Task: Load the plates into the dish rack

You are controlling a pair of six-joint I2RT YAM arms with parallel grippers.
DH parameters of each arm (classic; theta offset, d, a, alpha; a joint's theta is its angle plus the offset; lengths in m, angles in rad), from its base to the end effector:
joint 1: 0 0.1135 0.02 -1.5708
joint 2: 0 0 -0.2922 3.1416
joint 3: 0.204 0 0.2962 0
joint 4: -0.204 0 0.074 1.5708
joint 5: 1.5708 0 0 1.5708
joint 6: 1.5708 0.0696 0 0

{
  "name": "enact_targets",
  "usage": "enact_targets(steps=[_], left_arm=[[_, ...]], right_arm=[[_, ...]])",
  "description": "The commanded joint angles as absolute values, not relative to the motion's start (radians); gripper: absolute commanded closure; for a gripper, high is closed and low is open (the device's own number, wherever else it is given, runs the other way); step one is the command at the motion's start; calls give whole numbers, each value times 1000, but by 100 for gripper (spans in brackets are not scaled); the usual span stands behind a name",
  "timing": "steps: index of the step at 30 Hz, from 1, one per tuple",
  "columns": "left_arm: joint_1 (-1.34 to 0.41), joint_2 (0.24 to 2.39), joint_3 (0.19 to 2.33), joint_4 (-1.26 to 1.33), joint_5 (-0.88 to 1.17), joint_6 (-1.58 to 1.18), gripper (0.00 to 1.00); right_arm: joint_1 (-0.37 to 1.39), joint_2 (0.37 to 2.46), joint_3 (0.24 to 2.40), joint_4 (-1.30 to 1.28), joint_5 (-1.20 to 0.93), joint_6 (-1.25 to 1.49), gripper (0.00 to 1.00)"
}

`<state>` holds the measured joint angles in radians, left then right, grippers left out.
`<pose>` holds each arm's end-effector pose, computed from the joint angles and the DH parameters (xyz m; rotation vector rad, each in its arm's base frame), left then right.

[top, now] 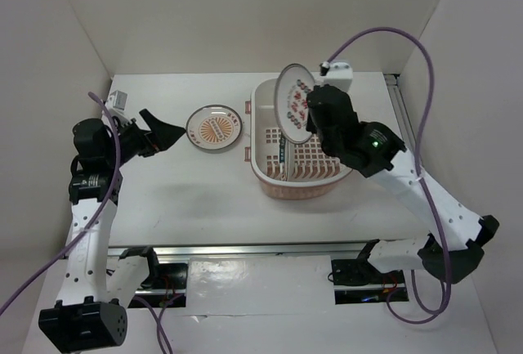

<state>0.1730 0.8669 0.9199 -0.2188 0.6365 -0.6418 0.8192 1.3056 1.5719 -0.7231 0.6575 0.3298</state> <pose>0.2490 0.0015 0.3901 -0.2413 1.7715 -0.8904 0.2518 0.2072 0.4728 -0.0682 1.9275 0.0982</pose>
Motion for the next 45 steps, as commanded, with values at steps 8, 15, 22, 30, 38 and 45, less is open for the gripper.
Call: enact_targets(steps=[8, 15, 22, 30, 38, 45], left_arm=[[167, 873, 904, -287, 618, -578, 0], [167, 864, 904, -287, 618, -578, 0], [167, 864, 904, -287, 618, -578, 0], [167, 864, 904, -296, 618, -578, 0], [167, 864, 904, -296, 609, -578, 0], [167, 873, 904, -296, 609, -578, 0]], right_arm=[[743, 1173, 1549, -1005, 1060, 518, 100], [733, 1197, 1424, -965, 1016, 557, 100], [733, 1244, 1344, -870, 945, 548, 100], [744, 1285, 1264, -813, 910, 566, 100], [784, 1295, 1207, -801, 900, 627, 100], [793, 1315, 1198, -782, 891, 649, 100]])
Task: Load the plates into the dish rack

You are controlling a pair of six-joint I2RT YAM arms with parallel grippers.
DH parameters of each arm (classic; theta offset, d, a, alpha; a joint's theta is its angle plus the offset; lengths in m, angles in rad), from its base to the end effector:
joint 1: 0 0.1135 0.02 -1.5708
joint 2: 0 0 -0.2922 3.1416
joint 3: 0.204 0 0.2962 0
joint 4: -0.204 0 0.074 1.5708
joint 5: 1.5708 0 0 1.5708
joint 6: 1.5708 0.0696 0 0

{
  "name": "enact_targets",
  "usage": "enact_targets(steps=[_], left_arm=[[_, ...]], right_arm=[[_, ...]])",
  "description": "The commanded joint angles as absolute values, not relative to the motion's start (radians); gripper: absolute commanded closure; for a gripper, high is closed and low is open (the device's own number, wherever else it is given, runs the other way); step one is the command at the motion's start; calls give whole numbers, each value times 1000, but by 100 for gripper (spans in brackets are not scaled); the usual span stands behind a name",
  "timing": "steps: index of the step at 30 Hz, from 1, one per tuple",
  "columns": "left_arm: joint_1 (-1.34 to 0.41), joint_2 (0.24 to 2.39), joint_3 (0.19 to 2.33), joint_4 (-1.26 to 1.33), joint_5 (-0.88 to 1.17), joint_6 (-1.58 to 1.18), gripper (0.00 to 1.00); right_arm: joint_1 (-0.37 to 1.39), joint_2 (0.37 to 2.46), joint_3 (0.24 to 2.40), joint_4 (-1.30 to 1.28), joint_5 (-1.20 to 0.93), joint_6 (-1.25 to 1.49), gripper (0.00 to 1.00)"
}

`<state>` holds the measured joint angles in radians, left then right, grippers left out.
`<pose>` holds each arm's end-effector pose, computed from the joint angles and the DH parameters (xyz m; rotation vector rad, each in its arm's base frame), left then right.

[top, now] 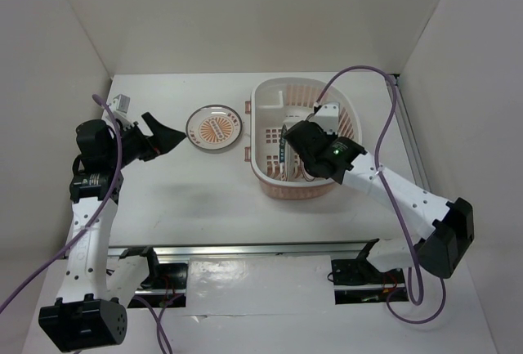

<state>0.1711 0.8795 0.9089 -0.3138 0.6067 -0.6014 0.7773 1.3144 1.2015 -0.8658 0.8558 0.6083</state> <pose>0.2509 0.0031 0.3703 -0.2933 1.8673 -0.8572 0.2561 0.1783 0.3238 0.1163 2.1618 -0.3348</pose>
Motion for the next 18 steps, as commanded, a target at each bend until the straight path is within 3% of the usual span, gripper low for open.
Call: enact_targets(steps=[1, 18], left_arm=[[167, 873, 904, -296, 609, -578, 0], [167, 873, 904, -305, 609, -578, 0]], right_arm=[[793, 1325, 1198, -782, 891, 649, 100], [822, 1353, 1198, -847, 940, 727, 100]])
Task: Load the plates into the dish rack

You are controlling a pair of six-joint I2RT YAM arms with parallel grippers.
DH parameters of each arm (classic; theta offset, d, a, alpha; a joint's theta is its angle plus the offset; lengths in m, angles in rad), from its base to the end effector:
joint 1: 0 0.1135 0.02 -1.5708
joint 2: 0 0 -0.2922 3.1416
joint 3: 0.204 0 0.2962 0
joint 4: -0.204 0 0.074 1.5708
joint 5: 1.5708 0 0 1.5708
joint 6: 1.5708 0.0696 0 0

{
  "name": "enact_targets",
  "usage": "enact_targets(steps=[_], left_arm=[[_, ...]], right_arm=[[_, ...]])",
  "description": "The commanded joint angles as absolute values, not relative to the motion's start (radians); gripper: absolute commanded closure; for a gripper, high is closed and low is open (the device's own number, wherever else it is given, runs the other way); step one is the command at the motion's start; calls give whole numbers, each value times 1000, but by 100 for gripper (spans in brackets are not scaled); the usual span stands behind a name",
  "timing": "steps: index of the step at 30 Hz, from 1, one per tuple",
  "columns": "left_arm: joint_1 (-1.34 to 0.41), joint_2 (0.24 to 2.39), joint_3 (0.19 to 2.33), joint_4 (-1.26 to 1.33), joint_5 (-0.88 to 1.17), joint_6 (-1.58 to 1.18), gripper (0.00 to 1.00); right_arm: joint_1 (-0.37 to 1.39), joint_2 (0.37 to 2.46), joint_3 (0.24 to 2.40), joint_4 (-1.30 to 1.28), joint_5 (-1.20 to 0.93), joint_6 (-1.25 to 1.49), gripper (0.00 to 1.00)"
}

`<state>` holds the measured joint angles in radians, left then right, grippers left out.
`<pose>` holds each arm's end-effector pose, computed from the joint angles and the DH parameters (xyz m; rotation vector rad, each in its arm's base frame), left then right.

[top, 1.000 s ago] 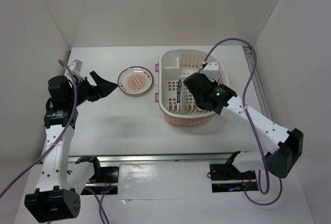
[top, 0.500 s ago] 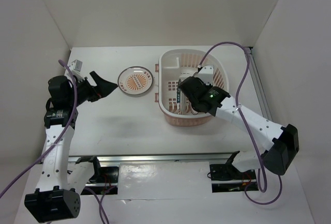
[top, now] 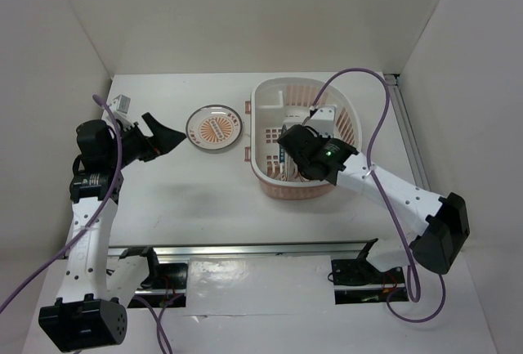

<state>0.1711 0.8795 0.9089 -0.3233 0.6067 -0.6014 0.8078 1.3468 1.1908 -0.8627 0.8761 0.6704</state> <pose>0.2506 0.0030 0.3691 -0.2988 1.8754 -0.8587 0.2550 0.1894 0.3117 0.1369 2.1617 -0.3336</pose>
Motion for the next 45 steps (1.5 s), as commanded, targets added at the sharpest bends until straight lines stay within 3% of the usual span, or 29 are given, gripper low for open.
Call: enact_targets(steps=[1, 10, 14, 18, 25, 27, 33, 36, 45], left_arm=[[167, 873, 904, -305, 609, -578, 0], [167, 873, 904, -305, 600, -578, 0], [167, 873, 904, -305, 600, -578, 0], [167, 873, 904, -305, 600, -569, 0], [167, 873, 904, -305, 600, -569, 0], [167, 882, 904, -305, 600, -569, 0], [167, 882, 904, -305, 600, -569, 0], [167, 891, 904, -305, 600, -569, 0], [167, 911, 807, -257, 503, -701, 0]], right_arm=[[822, 1353, 1198, -857, 951, 736, 100], [831, 1362, 1189, -867, 951, 758, 99], [841, 1371, 1180, -867, 951, 758, 82], [841, 1382, 1170, -867, 942, 767, 79], [850, 1382, 1192, -867, 942, 767, 40], [859, 1382, 1204, -877, 942, 767, 35], [880, 1382, 1275, -939, 951, 776, 8], [903, 1362, 1319, -1008, 974, 818, 0], [983, 1261, 1482, -1191, 1028, 859, 0]])
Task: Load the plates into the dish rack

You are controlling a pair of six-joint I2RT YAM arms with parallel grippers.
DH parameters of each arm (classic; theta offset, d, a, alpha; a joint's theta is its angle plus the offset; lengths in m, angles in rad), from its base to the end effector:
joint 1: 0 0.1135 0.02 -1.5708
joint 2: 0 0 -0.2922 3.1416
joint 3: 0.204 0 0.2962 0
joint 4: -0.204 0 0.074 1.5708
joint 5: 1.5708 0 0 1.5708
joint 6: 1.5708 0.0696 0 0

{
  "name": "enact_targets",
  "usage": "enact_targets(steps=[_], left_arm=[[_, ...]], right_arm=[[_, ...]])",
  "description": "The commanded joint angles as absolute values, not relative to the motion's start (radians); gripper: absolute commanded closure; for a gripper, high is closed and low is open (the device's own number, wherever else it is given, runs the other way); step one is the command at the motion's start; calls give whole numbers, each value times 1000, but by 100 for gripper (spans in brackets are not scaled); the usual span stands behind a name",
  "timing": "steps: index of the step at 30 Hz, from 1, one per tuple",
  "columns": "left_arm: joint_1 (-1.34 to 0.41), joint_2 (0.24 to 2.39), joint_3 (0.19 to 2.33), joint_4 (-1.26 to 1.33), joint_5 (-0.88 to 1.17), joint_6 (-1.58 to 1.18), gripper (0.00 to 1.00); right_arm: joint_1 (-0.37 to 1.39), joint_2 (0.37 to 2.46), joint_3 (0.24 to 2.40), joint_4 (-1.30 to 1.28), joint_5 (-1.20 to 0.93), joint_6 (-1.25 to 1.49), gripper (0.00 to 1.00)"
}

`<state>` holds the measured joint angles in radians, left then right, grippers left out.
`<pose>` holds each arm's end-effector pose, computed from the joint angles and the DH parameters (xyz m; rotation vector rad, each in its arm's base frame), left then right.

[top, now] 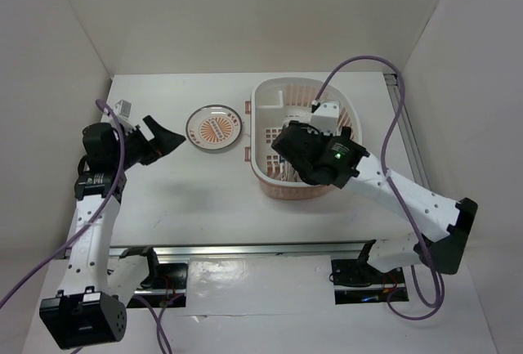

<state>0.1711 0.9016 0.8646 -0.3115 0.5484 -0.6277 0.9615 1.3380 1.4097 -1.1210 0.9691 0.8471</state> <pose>0.2586 0.0079 0.3464 -0.3973 1.9129 -0.8291 0.2154 0.2083 0.3801 0.1721 2.0856 -0.2398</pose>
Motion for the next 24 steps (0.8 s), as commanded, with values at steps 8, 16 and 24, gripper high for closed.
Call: enact_targets(steps=[8, 16, 24], left_arm=[[167, 1047, 407, 317, 388, -1069, 0], [167, 1524, 390, 713, 370, -1138, 0], [167, 1862, 498, 958, 389, -1242, 1]], right_arm=[[1006, 1012, 1279, -534, 491, 336, 0], [1015, 1054, 1348, -555, 426, 295, 0], [1025, 1084, 1348, -528, 404, 284, 0]])
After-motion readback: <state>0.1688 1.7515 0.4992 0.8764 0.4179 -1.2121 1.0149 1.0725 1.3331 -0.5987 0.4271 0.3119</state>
